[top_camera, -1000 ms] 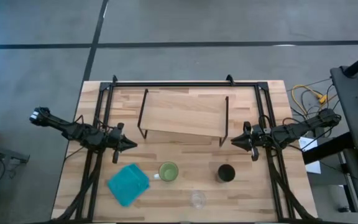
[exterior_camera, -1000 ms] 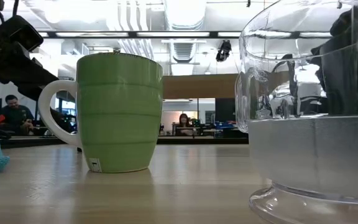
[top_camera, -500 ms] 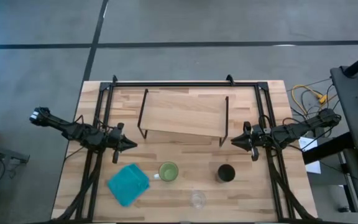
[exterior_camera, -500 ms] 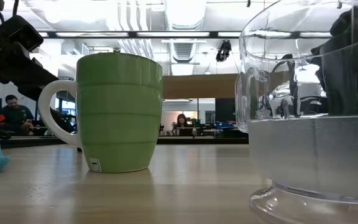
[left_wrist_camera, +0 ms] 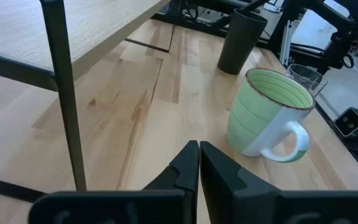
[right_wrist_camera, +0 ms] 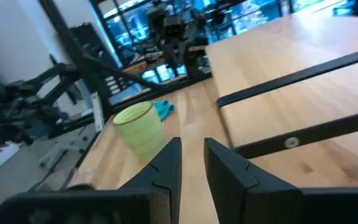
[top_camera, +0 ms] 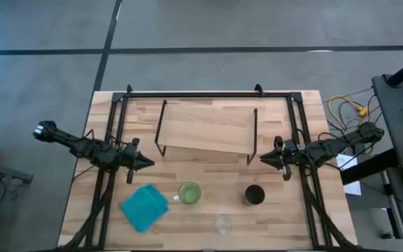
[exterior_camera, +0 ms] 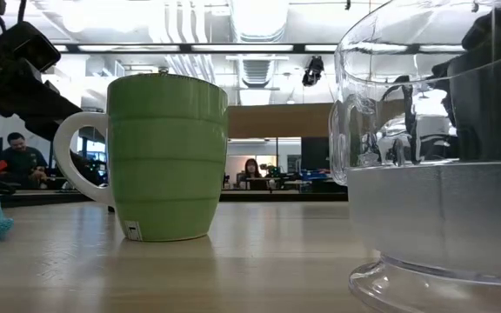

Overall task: Stack small to large cups/mugs on shelf
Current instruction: Put the transparent mug on the shelf

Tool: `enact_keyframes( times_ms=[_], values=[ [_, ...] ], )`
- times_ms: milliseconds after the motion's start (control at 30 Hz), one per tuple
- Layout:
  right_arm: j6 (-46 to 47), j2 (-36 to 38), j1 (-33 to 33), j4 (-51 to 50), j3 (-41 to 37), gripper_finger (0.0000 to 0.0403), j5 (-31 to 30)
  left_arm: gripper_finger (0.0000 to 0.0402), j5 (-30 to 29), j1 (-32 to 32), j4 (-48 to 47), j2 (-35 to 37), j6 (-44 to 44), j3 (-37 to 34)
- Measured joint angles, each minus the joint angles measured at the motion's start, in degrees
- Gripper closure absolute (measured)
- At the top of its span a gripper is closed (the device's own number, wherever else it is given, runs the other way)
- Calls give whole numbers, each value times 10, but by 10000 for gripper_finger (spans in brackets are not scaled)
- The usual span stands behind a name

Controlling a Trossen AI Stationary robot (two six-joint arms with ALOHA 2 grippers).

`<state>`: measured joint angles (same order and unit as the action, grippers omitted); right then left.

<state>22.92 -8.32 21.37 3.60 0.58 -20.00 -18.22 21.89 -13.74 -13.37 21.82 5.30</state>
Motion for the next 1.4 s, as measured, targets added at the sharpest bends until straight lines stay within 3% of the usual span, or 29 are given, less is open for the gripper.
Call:
enact_keyframes(
  times_ms=[200, 433, 633, 867, 1033, 1200, 1300, 1400],
  values=[
    [11, 0, 0, 5, 0, 339, -48, 402, -12, 0, 0, 0, -132, 0],
    [81, 0, 0, 50, 0, 339, -51, 402, -36, 0, 11, -2, -228, -1],
    [190, -1, 0, 75, 2, 339, -54, 402, -34, 0, 135, -6, -177, -3],
    [127, -6, 0, 72, 62, 339, -56, 402, -33, 0, 216, -9, -140, -3],
    [26, -30, 0, 35, 147, 339, -56, 402, -32, 0, 343, -7, -96, -1],
    [-35, -78, 0, -8, 241, 339, -56, 402, -31, 0, 389, -9, -84, 1],
    [-57, -114, 0, -41, 301, 339, -53, 402, -31, 0, 353, -13, -73, 50],
    [-72, -148, 0, -87, 367, 339, -39, 402, -30, 0, 217, -34, -88, 147]
  ],
)
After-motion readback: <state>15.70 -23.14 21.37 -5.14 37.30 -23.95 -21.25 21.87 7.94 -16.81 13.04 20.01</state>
